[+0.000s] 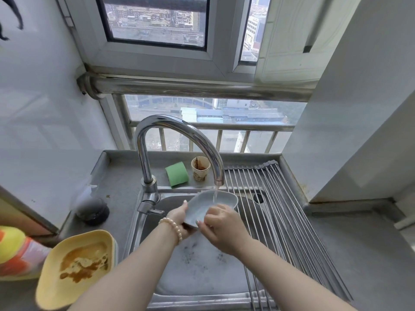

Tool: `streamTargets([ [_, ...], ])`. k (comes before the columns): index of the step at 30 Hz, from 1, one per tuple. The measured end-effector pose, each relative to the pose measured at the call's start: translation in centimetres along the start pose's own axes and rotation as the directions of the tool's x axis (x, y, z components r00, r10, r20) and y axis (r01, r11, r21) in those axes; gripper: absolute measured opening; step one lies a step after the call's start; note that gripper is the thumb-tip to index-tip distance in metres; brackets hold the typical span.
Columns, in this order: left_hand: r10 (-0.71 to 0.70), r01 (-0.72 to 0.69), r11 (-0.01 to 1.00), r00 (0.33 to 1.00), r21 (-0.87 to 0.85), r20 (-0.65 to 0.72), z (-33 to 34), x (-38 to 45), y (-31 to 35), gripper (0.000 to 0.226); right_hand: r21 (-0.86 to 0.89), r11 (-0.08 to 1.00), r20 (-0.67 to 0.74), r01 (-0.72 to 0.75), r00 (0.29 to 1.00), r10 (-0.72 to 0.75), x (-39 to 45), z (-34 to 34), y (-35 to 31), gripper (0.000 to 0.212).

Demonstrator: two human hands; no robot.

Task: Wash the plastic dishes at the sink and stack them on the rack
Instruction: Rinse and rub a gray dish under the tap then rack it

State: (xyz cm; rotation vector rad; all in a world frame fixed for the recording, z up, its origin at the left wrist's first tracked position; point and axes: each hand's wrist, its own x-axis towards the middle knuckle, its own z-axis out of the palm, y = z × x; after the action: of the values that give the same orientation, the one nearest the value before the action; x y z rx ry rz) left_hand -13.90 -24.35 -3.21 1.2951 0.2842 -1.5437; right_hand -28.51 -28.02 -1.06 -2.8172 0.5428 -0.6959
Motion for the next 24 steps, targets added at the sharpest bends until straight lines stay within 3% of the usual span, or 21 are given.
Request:
streamTargets([
  [2, 0.164, -0.164, 0.986, 0.986, 0.018, -0.042, 0.3, 0.5, -0.6, 0.049, -0.150, 0.970, 0.295, -0.189, 0.928, 0.227, -0.3, -0.5, -0.2, 0.045],
  [4, 0.306, -0.304, 0.952, 0.952, 0.044, -0.025, 1.1, 0.5, -1.3, 0.044, -0.312, 0.869, 0.459, -0.384, 0.740, 0.492, -0.1, -0.8, 0.1, 0.068],
  [6, 0.401, -0.401, 0.914, 0.916, 0.061, 0.002, 2.0, 0.1, -2.1, 0.040, -0.385, 0.780, 0.476, -0.494, 0.618, 0.626, 0.7, -0.6, 0.2, 0.082],
  [8, 0.413, -0.414, 0.909, 0.910, 0.044, 0.043, 2.6, -0.2, -2.9, 0.039, -0.387, 0.724, 0.427, -0.571, 0.585, 0.689, 1.8, -0.3, 0.2, 0.085],
  [9, 0.402, -0.404, 0.915, 0.913, 0.011, 0.068, 2.8, -0.5, -3.0, 0.042, -0.372, 0.719, 0.412, -0.587, 0.589, 0.695, 2.4, -0.1, 0.1, 0.084],
  [12, 0.337, -0.300, 0.936, 0.915, -0.187, 0.221, 2.6, -1.0, -3.0, 0.053, -0.259, 0.823, 0.445, -0.506, 0.693, 0.567, 3.5, 0.6, -0.4, 0.072],
  [16, 0.316, -0.190, 0.901, 0.902, -0.389, 0.293, 2.2, -1.2, -2.6, 0.050, -0.050, 0.879, 0.545, -0.475, 0.724, 0.423, 4.1, 1.3, -0.9, 0.072],
  [19, 0.322, -0.212, 0.901, 0.911, -0.379, 0.256, 2.2, -1.9, -2.0, 0.043, 0.060, 0.896, 0.582, -0.440, 0.744, 0.327, 4.0, 1.3, -1.5, 0.070],
  [24, 0.282, -0.257, 0.953, 0.946, -0.160, 0.160, 1.7, -1.8, -0.1, 0.043, 0.243, 0.909, 0.590, -0.338, 0.795, 0.138, 3.0, 0.7, -2.9, 0.066],
])
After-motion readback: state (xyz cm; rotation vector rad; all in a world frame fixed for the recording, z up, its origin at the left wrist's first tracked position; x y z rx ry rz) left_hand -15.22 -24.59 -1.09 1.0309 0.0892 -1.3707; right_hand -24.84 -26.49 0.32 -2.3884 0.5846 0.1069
